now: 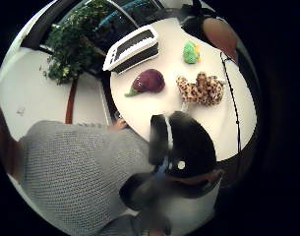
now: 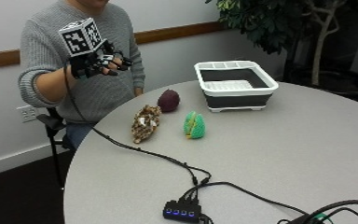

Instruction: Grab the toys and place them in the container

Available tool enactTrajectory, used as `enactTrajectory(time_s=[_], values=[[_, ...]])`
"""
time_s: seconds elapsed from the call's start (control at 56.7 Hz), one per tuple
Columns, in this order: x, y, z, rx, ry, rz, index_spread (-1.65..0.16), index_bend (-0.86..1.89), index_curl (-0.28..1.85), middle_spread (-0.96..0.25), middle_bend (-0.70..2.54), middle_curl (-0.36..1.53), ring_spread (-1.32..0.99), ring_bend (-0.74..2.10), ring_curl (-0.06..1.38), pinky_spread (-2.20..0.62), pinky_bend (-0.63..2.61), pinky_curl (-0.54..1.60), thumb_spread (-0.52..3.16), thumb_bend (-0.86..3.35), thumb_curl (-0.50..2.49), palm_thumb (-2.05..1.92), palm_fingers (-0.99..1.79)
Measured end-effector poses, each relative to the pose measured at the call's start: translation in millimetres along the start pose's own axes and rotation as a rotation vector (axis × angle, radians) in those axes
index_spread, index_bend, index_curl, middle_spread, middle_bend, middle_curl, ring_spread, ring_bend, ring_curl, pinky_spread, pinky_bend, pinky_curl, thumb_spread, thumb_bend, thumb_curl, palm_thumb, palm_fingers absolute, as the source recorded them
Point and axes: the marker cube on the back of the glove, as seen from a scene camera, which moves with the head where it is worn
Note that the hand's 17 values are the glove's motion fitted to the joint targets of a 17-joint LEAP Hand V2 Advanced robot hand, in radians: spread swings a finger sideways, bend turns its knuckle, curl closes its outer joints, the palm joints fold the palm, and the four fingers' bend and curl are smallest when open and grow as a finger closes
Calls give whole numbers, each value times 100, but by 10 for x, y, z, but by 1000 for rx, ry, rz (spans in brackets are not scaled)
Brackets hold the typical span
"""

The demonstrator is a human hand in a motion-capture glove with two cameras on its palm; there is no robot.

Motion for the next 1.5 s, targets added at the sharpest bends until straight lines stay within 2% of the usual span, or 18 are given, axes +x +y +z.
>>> enactTrajectory(time_s=[0.194, 0.3, 0.441, 0.529, 0.688, 0.811, 0.987, 1.058, 1.128, 1.146, 1.199, 1.217, 1.358, 1.499], values=[[-23, -201, 93, -7, -22, -21, -38, 25, 35, -24, 18, 24, -29, 36, 18, 0, 58, 29, 153, -1, 23, -1, 22], [-44, -666, 50, -5, -90, -64, -38, 25, 36, -24, 18, 25, -30, 36, 19, 0, 59, 30, 154, -1, 24, -1, 22], [-90, -1173, 141, -16, -1, -61, -38, 21, 37, -24, 17, 26, -30, 40, 21, 0, 61, 31, 154, -1, 25, -1, 19], [33, -1173, 445, -52, 49, -8, -38, 20, 38, -23, 17, 26, -30, 40, 21, 0, 62, 32, 154, -1, 25, 0, 18], [319, -969, 1283, -233, 72, 142, -39, 13, 37, -24, 19, 28, -28, 40, 23, 1, 67, 34, 146, -1, 27, 0, 10], [352, -687, 1972, -353, 161, 145, -39, 11, 33, -23, 17, 28, -25, 45, 25, 2, 77, 37, 139, -1, 28, 1, -3], [384, -675, 2073, -330, 169, 151, -43, 19, 32, -25, 19, 30, -23, 43, 25, 4, 78, 36, 129, -2, 31, 3, 1], [393, -664, 2099, -247, 181, 139, -46, 26, 35, -26, 23, 32, -24, 41, 24, 4, 73, 35, 128, -1, 31, 4, 10], [410, -668, 2127, -54, 132, 138, -48, 37, 36, -28, 39, 37, -30, 45, 23, 3, 57, 28, 130, 1, 33, 9, 42], [420, -676, 2125, -10, 113, 137, -47, 38, 37, -30, 49, 40, -34, 52, 25, 1, 52, 27, 131, 3, 35, 13, 57], [420, -704, 2117, 65, 66, 129, -45, 36, 37, -33, 60, 45, -41, 63, 27, -6, 46, 24, 129, 8, 39, 24, 72], [409, -712, 2118, 77, 56, 126, -45, 35, 39, -34, 63, 47, -43, 72, 31, -11, 51, 27, 127, 12, 43, 33, 86], [397, -806, 2111, 100, 31, 120, -42, 41, 48, -36, 72, 56, -49, 87, 40, -26, 67, 35, 115, 16, 53, 48, 108], [382, -888, 1952, 97, -4, 111, -40, 48, 58, -36, 79, 64, -51, 94, 47, -32, 73, 41, 107, 15, 61, 52, 104]])
